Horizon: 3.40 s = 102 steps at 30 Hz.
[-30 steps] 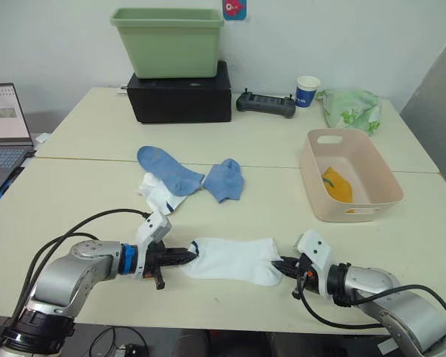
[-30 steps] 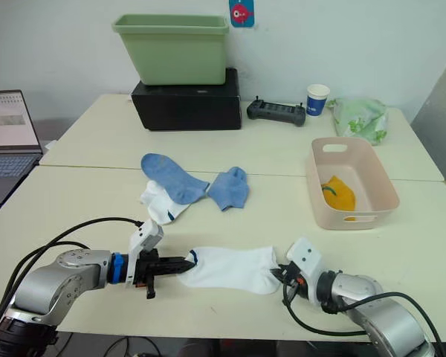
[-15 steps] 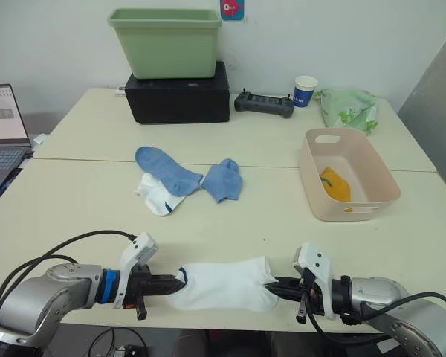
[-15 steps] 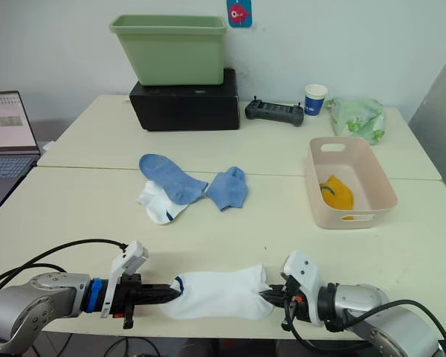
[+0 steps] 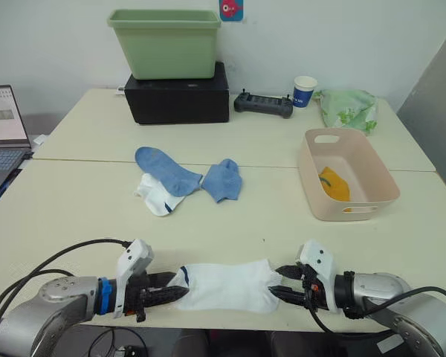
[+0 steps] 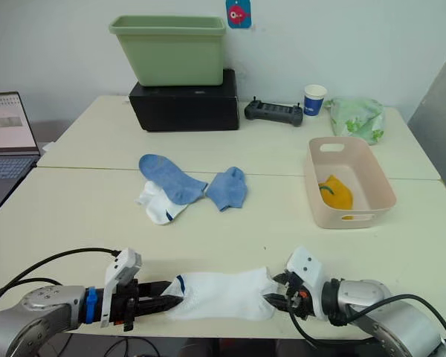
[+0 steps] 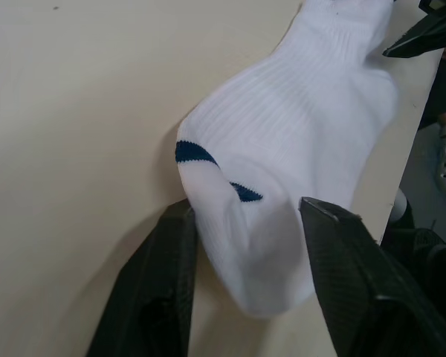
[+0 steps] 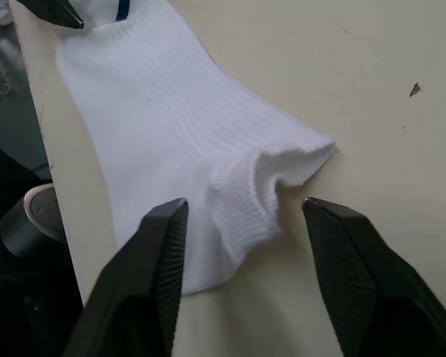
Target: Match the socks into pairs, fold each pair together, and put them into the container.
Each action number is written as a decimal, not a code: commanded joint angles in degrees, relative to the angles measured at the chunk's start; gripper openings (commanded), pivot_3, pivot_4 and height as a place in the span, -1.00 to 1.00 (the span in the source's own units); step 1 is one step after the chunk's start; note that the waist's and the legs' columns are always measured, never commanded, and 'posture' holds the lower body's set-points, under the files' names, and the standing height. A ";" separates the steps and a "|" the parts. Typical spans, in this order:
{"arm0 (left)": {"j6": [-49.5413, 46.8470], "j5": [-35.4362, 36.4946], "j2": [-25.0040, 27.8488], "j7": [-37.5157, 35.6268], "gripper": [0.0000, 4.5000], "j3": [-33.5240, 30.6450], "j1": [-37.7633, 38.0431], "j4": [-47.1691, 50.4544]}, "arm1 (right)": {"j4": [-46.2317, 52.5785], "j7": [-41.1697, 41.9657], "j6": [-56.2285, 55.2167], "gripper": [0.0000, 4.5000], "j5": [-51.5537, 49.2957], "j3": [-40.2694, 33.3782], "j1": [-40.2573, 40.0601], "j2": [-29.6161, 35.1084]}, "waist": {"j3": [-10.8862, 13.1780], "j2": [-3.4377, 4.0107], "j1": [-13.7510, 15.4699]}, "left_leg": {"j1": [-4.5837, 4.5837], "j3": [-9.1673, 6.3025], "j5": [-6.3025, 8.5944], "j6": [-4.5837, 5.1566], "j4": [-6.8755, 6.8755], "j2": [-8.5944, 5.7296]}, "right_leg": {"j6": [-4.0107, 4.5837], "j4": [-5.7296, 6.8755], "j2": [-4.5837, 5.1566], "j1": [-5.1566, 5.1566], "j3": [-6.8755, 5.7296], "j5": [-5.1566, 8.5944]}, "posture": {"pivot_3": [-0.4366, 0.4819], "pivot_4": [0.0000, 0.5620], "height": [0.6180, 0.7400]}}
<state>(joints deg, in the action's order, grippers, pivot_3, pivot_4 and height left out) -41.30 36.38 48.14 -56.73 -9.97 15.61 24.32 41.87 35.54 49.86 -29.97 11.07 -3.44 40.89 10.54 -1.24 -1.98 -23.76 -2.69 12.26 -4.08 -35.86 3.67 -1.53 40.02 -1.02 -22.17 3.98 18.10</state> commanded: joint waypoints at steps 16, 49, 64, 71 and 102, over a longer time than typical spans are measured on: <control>1.43 0.33 -10.93 21.42 0.99 -15.82 -13.13 -9.28 | -2.35 -1.38 -9.11 1.00 8.35 4.73 19.37 -8.27 | -0.08 -0.24 0.13 | -0.11 -0.01 0.00 -0.01 -0.03 -0.04 | 0.04 -0.05 0.01 -0.03 -0.03 -0.07 | -0.05 -0.47 0.83; -10.57 4.71 -19.91 35.93 -0.99 -15.95 -24.49 -7.17 | -3.83 0.50 -7.28 1.00 9.30 5.18 23.75 -9.05 | -0.11 -0.35 -0.03 | -0.09 -0.20 -0.01 -0.02 -0.09 -0.07 | 0.05 -0.01 0.03 0.11 -0.21 -0.16 | -0.05 -0.47 0.83; -12.58 9.20 -9.91 30.49 -0.99 -10.55 -29.93 -3.99 | -3.30 -0.15 -6.54 1.00 8.99 4.51 21.64 -9.14 | -0.08 -0.35 0.32 | -0.08 -0.16 -0.01 -0.03 -0.07 -0.10 | -0.07 -0.05 0.05 0.11 -0.20 -0.07 | -0.05 -0.47 0.83; -19.73 13.35 -11.06 26.46 -0.99 0.32 -34.88 -1.60 | -2.28 -0.72 -4.73 1.00 8.72 3.07 21.08 -7.92 | -0.07 -0.34 0.13 | -0.11 -0.16 -0.01 -0.03 -0.06 -0.08 | 0.01 -0.03 0.02 0.08 -0.19 -0.12 | -0.05 -0.47 0.83; -15.55 4.71 -18.13 15.90 1.00 12.03 -46.92 -4.73 | 1.52 -4.31 4.23 1.00 7.63 -5.50 13.34 -0.36 | -0.07 -0.32 0.06 | -0.10 -0.17 -0.02 -0.01 -0.11 -0.14 | -0.15 -0.05 -0.04 0.11 -0.09 -0.09 | -0.05 -0.47 0.83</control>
<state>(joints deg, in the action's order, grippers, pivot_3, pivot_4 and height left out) -57.08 39.46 28.73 -39.46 5.27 -31.65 16.71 42.26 31.88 55.34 -22.59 5.91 9.10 40.85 10.47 -1.56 -1.92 -23.87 -2.86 12.24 -4.09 -35.97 3.53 -1.68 39.97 -1.06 -22.07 3.89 18.01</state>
